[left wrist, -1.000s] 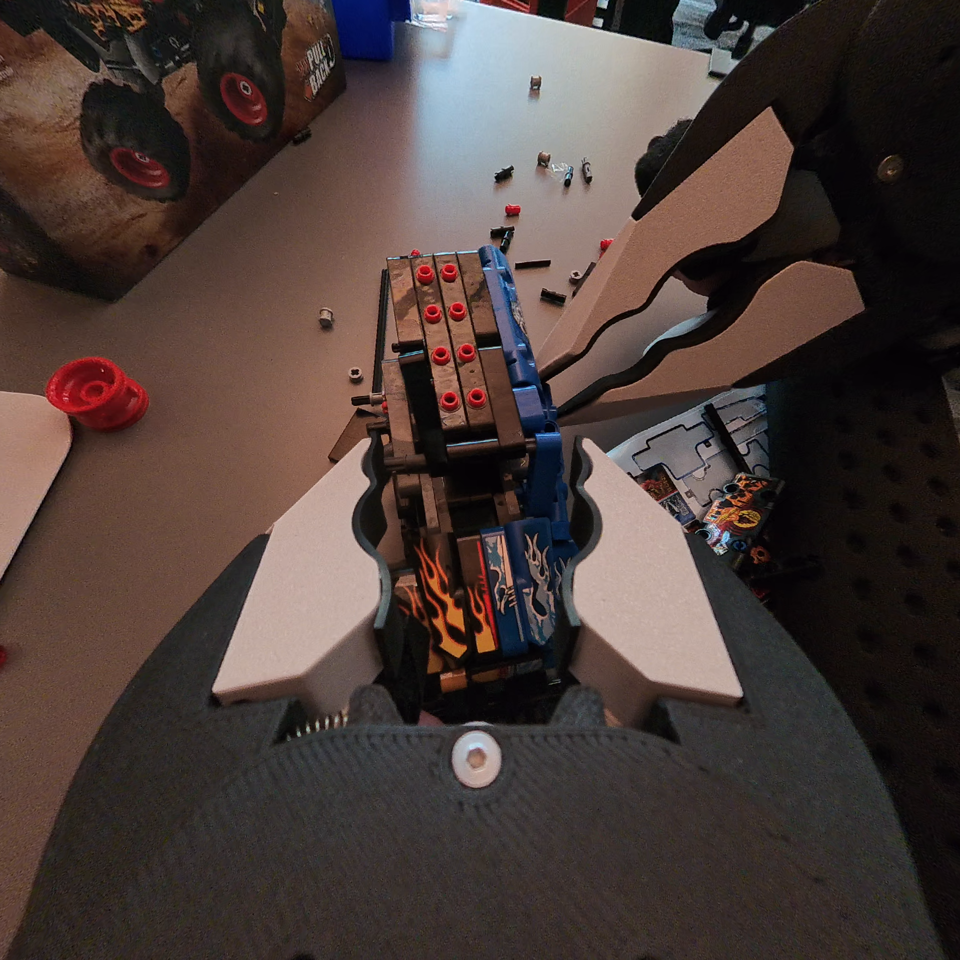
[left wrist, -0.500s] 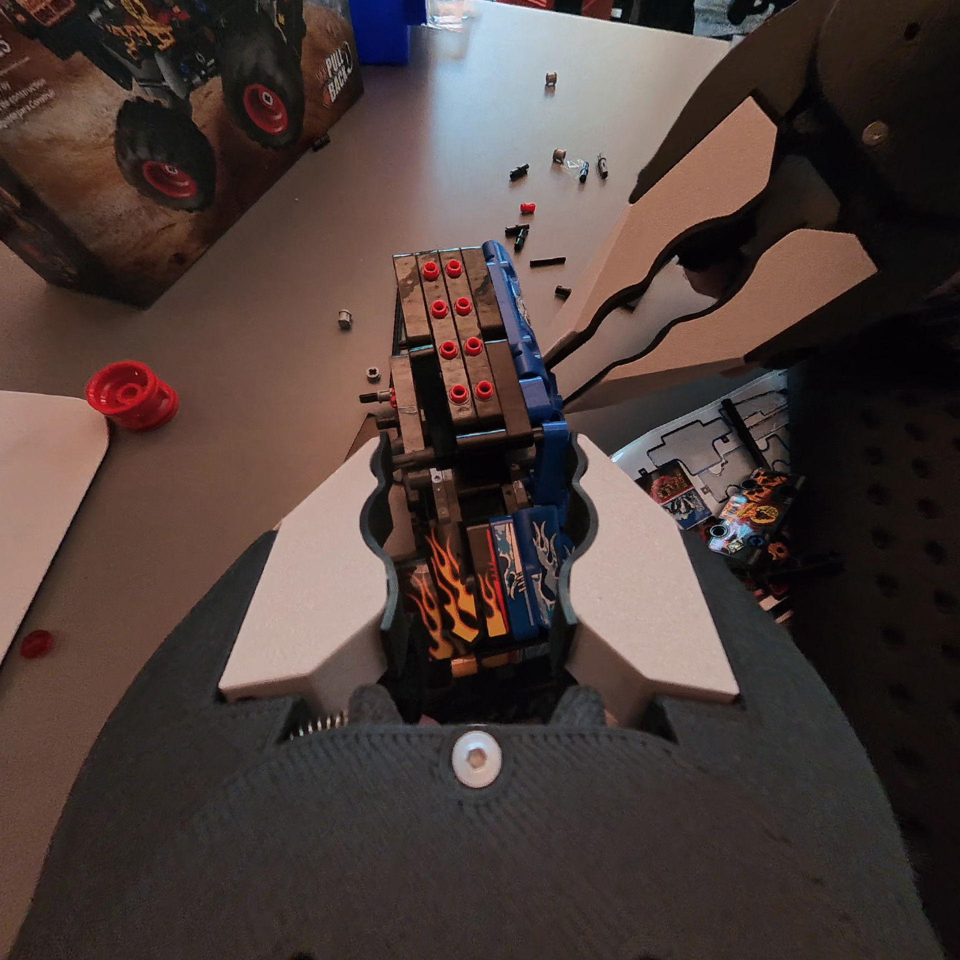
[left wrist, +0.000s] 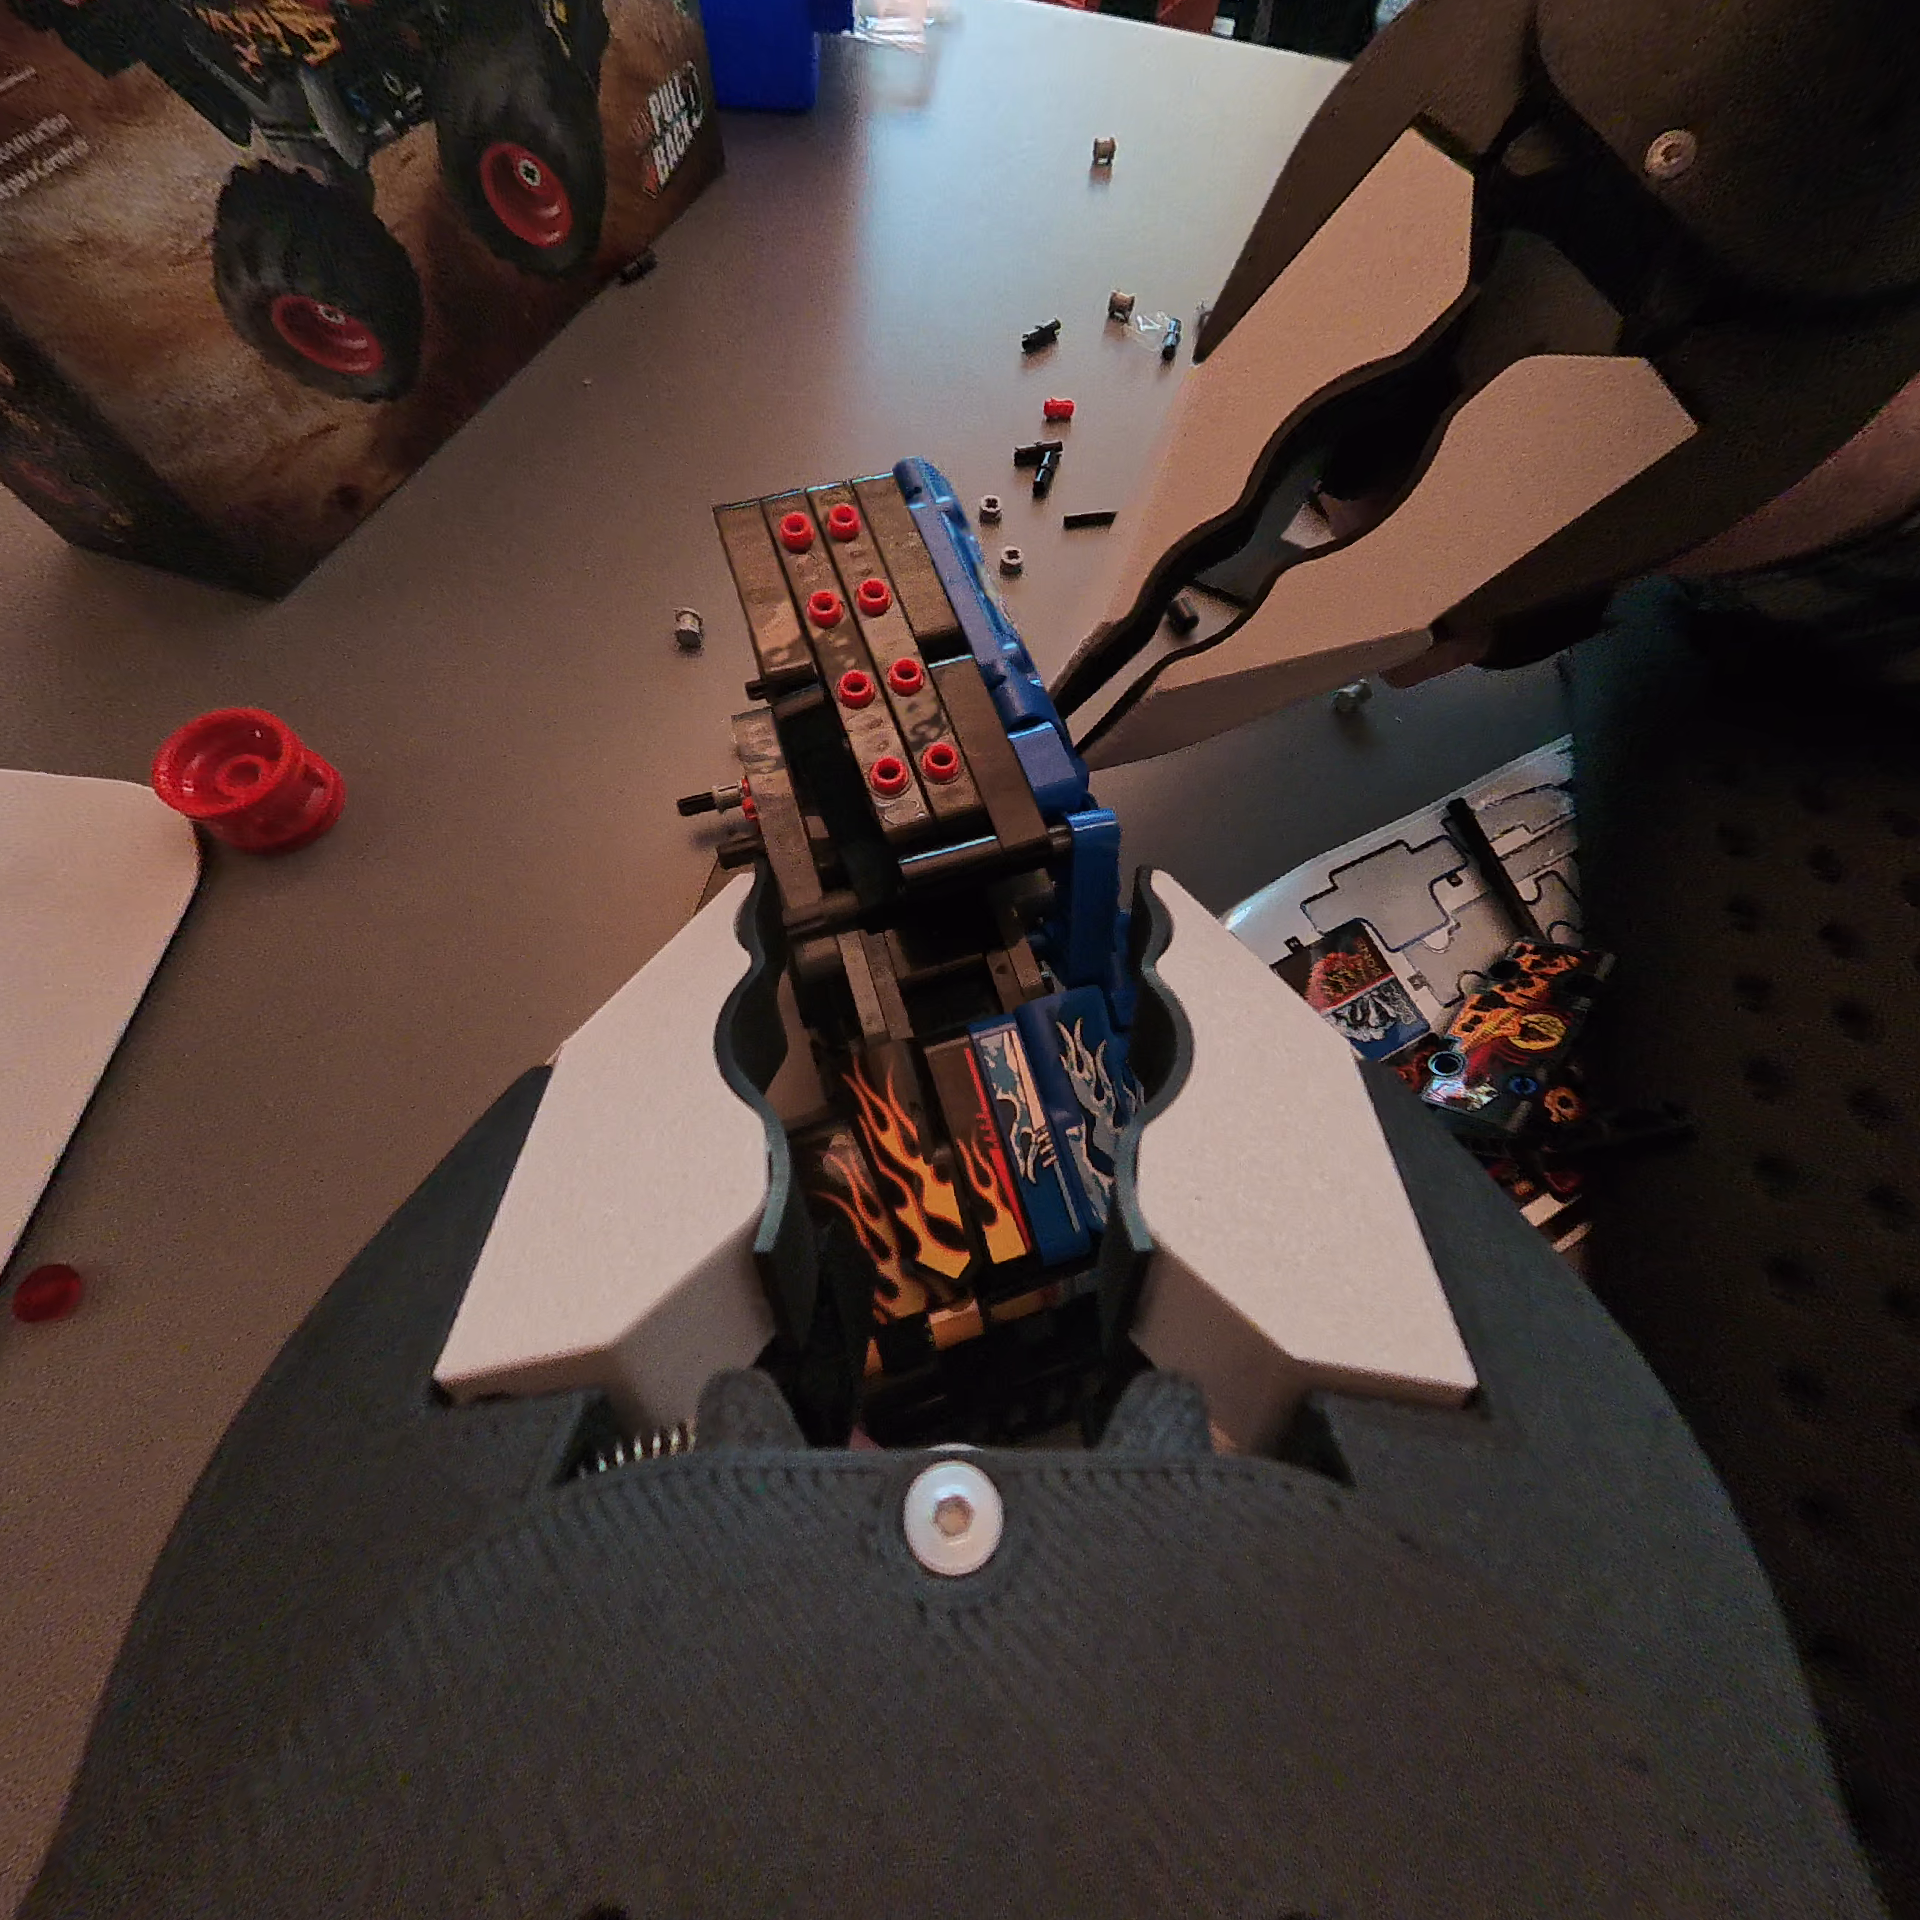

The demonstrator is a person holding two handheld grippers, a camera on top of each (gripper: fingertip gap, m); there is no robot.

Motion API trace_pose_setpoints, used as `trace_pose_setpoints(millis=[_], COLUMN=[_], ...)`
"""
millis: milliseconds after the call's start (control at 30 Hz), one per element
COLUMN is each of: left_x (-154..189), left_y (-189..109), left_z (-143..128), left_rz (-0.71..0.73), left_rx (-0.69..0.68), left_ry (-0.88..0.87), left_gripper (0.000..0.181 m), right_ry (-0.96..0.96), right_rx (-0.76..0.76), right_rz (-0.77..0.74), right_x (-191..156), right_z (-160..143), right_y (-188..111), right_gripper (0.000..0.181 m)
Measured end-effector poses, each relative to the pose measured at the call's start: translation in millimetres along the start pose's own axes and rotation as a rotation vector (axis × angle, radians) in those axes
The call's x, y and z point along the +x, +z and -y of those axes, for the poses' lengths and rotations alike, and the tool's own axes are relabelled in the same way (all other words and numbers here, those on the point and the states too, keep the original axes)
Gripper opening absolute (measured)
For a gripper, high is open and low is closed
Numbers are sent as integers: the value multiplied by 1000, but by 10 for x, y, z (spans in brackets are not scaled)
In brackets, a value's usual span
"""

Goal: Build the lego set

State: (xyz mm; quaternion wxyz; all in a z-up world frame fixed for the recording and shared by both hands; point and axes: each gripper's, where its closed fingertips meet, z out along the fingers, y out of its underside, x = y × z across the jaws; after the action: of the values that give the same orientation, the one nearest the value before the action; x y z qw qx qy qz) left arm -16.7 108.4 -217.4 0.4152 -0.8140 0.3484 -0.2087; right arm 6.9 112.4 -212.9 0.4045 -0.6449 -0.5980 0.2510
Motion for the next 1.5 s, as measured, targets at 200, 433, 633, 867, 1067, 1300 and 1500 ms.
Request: trace_pose_setpoints(millis=[200, 433, 633, 867, 1067, 1300, 1500], left_x=[-14, -29, -20, -100, -106, -87, -132], left_y=[2, -15, -10, -19, -83, -81, -58], left_z=[6, 19, 16, 0, 7, -145, -123], left_rz=[12, -9, -26, 30, 56, 184, 232], left_rx=[-2, 17, 15, -8, -15, -118, -99], left_ry=[8, 2, -3, -3, 51, 135, 137], left_gripper=[66, 67, 65, 63, 78, 86, 83], right_ry=[-6, -61, -41, 40, -10, -233, -259], right_rx=[-16, -25, -46, -41, 1, -56, -69], right_rz=[0, 6, -24, -41, -30, -92, -80], right_x=[16, 5, 23, 92, 112, 273, 456], right_z=[-20, -31, -21, -1, -29, 94, 133], right_y=[17, 14, 32, 89, -90, 40, 75], right_gripper=[2, 3, 0, 0, 36, 64, 52])
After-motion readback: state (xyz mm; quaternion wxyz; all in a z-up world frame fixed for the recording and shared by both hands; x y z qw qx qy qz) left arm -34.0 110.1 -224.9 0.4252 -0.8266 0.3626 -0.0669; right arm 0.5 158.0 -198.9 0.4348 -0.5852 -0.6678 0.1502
